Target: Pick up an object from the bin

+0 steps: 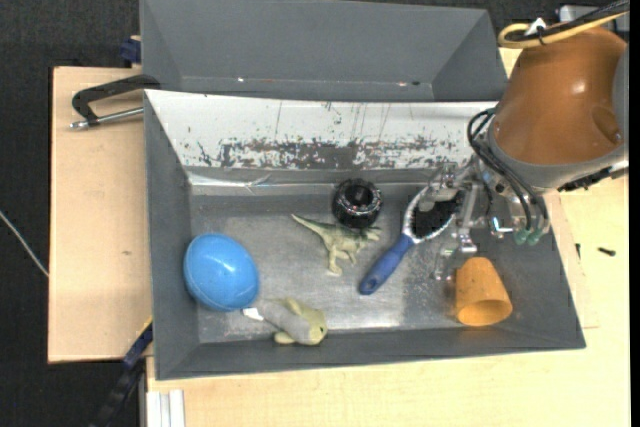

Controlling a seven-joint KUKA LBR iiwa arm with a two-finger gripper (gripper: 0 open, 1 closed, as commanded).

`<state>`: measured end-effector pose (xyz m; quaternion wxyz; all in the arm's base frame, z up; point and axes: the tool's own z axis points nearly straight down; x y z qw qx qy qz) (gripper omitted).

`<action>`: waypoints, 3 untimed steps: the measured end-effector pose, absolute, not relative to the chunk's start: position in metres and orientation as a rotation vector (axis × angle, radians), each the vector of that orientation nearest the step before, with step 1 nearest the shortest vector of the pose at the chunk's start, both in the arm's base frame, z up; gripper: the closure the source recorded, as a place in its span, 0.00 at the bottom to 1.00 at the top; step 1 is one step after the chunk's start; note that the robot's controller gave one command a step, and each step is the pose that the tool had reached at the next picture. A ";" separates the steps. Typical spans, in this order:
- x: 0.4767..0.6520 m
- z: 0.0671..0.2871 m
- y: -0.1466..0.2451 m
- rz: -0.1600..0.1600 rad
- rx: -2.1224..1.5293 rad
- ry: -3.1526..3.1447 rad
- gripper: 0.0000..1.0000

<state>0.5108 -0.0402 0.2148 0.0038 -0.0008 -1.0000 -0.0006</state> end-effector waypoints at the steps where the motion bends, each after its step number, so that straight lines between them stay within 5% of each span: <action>1: 0.556 0.071 -0.033 -0.001 0.187 -3.141 0.00; 2: 0.556 0.073 -0.033 0.001 0.188 -3.143 1.00; 3: 0.559 0.243 -0.035 0.002 0.155 -3.152 1.00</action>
Offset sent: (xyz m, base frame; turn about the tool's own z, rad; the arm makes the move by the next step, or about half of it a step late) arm 0.0432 0.0068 -0.1448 -0.1216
